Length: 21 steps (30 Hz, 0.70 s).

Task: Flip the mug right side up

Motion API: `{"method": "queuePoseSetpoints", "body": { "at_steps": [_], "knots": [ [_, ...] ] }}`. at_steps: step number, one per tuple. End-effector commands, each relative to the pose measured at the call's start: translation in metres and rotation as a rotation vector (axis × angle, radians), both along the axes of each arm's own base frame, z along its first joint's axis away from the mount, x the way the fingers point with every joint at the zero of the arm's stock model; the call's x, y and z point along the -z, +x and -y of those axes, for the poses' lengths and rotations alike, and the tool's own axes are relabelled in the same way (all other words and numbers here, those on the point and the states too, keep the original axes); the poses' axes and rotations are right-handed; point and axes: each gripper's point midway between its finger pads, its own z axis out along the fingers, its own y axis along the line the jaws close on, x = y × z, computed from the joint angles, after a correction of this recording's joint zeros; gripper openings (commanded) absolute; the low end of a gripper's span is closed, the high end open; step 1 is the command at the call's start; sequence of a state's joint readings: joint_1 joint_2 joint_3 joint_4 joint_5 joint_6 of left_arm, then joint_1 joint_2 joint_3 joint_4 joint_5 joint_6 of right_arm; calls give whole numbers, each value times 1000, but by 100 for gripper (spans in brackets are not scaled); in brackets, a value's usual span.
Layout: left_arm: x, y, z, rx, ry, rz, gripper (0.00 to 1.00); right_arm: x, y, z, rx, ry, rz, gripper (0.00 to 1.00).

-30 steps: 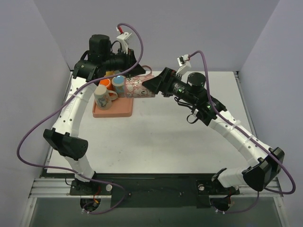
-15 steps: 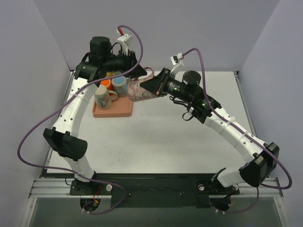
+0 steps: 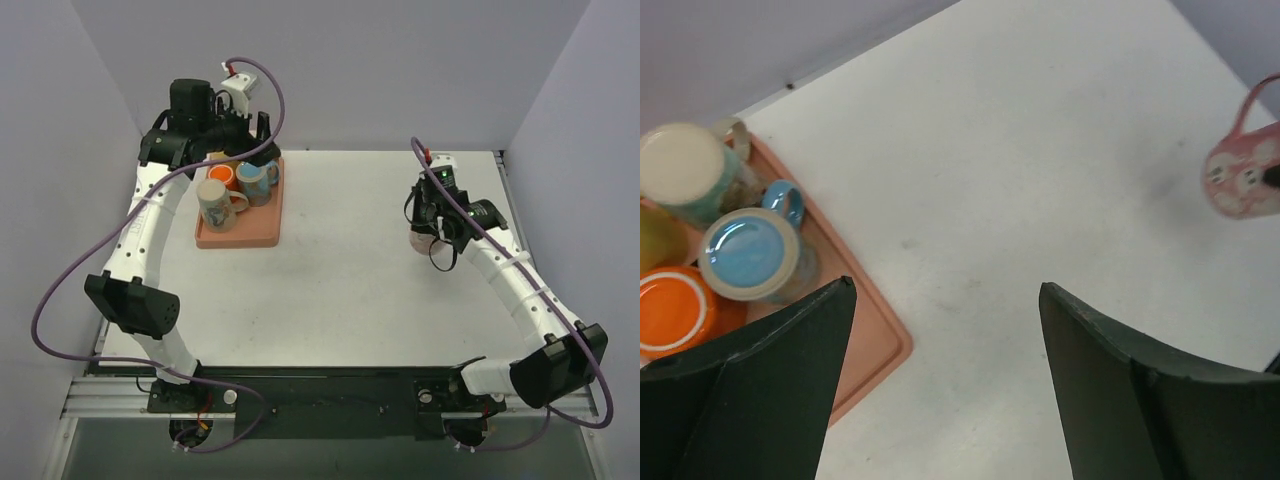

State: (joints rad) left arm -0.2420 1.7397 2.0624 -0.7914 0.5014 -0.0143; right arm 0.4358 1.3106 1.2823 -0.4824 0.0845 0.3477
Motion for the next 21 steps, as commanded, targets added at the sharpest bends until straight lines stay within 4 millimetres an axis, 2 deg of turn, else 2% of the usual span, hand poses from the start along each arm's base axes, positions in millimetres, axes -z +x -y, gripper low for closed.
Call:
{"method": "queuePoseSetpoints", "body": {
  "at_steps": [1,4,7,11,14,15,18,21],
  "knots": [
    [14,11,-45,-75,310,105,84,12,3,111,179,-425,-75,0],
    [45,19,-60,-86,458,69,84,37,8,134,197,-451,-168,0],
    [63,27,-70,-89,547,52,84,65,16,154,240,-452,-254,0],
    [80,34,-78,-91,616,42,84,93,30,156,216,-415,-273,0],
    [96,39,-80,-67,657,40,84,105,42,159,246,-330,-228,0],
    [101,40,-81,-58,670,36,84,112,39,161,255,-314,-237,0],
    [116,46,-84,-33,718,23,83,117,49,163,293,-245,-185,0],
    [131,51,-85,-14,746,5,83,127,47,164,293,-250,-191,0]
  ]
}}
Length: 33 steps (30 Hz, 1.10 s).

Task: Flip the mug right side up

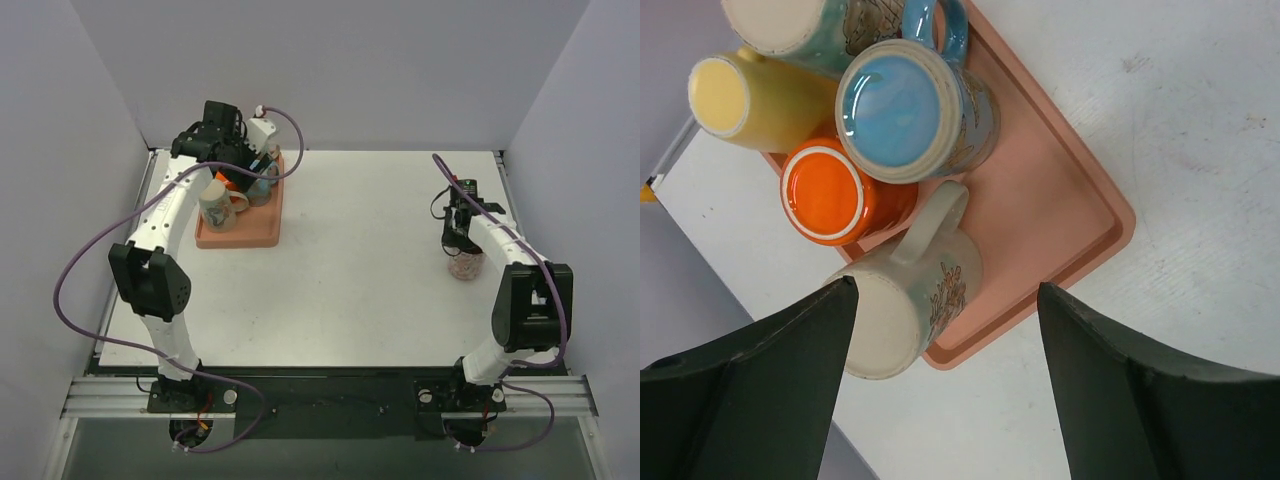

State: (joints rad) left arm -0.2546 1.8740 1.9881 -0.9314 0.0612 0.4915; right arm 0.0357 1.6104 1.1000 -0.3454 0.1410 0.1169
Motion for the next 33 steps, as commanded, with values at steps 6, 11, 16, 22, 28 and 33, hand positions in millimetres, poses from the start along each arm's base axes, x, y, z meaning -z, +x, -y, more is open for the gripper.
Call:
{"method": "queuePoseSetpoints", "body": {
  "at_steps": [6,11,16,22,28,33],
  "knots": [
    [21,17,-6,37,93,2,83,-7,19,6,33,-5,107,0],
    [26,14,0,87,78,10,83,-16,9,6,36,-7,111,37],
    [35,12,2,113,90,-26,83,-43,4,9,45,-18,170,51],
    [42,19,2,119,111,-69,84,-76,-4,9,44,-23,198,70],
    [56,40,-11,123,210,-147,81,-109,-14,1,-8,-11,243,91],
    [62,55,-14,129,272,-151,67,-128,-17,-6,-43,-8,278,91]
  ]
}}
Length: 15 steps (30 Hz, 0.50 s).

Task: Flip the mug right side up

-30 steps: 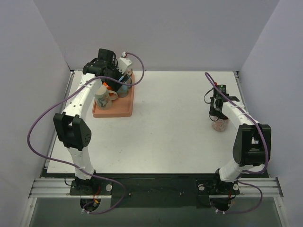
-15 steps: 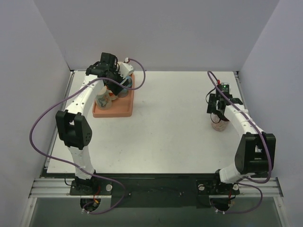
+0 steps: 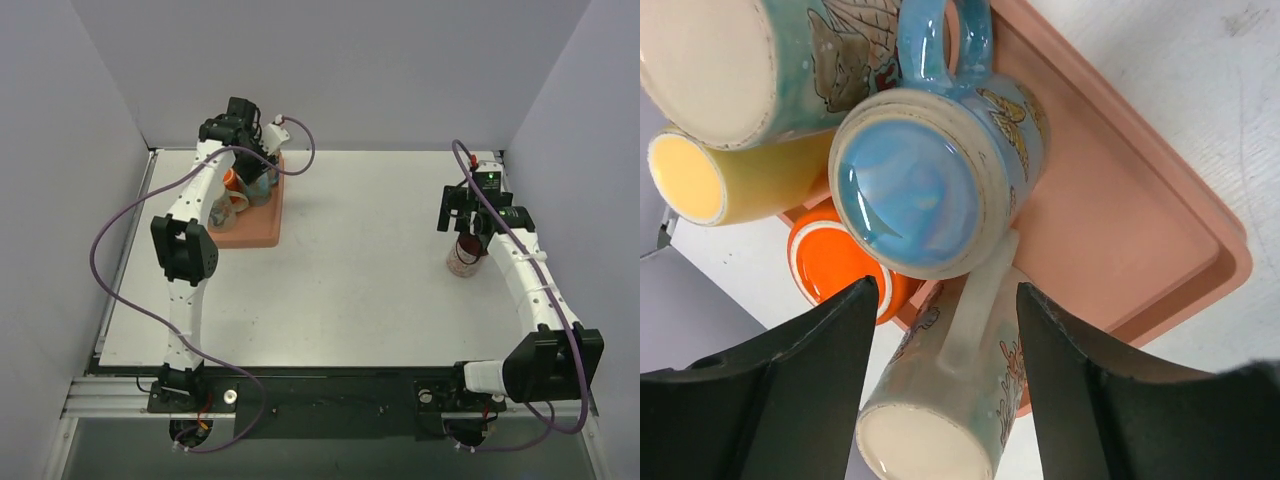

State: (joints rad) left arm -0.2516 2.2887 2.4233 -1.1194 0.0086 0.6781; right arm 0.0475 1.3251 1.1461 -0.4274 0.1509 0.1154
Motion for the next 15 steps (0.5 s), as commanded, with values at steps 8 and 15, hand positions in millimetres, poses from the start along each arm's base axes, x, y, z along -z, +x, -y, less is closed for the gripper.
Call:
{"method": "queuePoseSetpoints", "body": {
  "at_steps": [8,15],
  "knots": [
    [25,-19,-32,95,200,-120,67,-41,-15,-7,-50,-14,65,91],
    [33,-23,-42,136,236,-137,66,-54,-18,-9,-57,-3,96,91]
  ]
}}
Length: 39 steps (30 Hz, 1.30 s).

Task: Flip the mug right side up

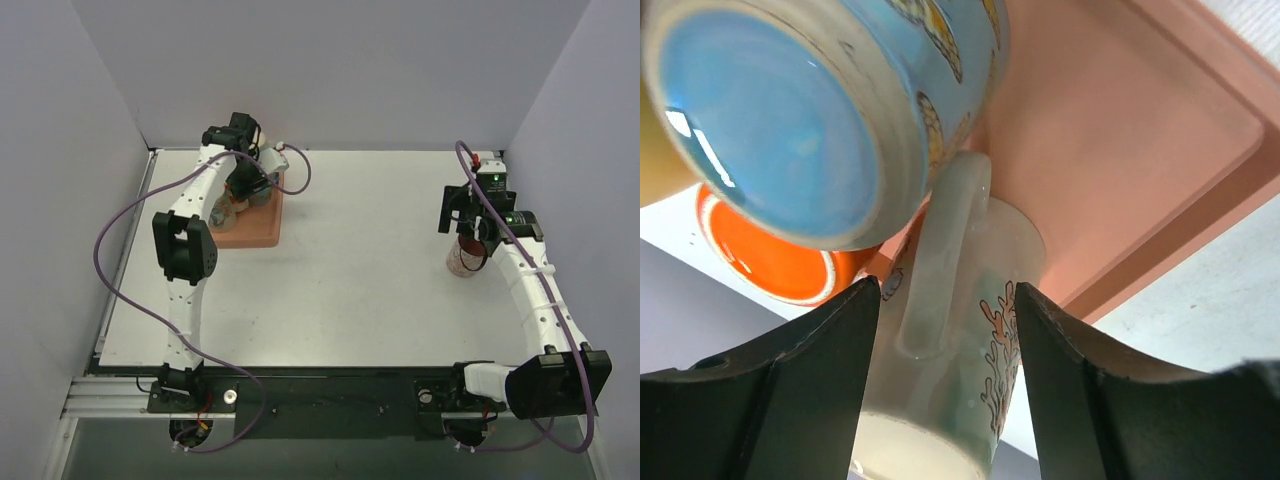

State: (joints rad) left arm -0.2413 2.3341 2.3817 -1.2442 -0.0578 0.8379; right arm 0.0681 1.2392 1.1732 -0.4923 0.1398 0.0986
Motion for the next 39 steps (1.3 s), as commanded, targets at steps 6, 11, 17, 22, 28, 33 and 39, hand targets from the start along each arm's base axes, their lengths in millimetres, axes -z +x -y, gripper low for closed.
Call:
{"method": "queuePoseSetpoints", "body": {
  "at_steps": [6,11,17,22,28,33,39],
  "knots": [
    [7,19,-13,32,71,52,67,-26,-6,-7,-30,11,59,91],
    [16,21,-10,37,56,37,57,-22,-8,-12,-37,27,55,91],
    [32,12,-18,26,62,-7,44,-26,-8,-11,-39,20,66,91],
    [42,9,-19,35,83,-33,42,-31,-7,-12,-47,28,85,91],
    [25,7,-13,3,22,-5,0,-36,-10,-15,-55,36,102,91],
    [-36,-6,-5,-32,-87,86,0,-46,-12,-35,-130,63,130,90],
    [-118,-22,13,-95,-319,225,0,-65,-10,-102,-329,126,178,90]
  ]
}}
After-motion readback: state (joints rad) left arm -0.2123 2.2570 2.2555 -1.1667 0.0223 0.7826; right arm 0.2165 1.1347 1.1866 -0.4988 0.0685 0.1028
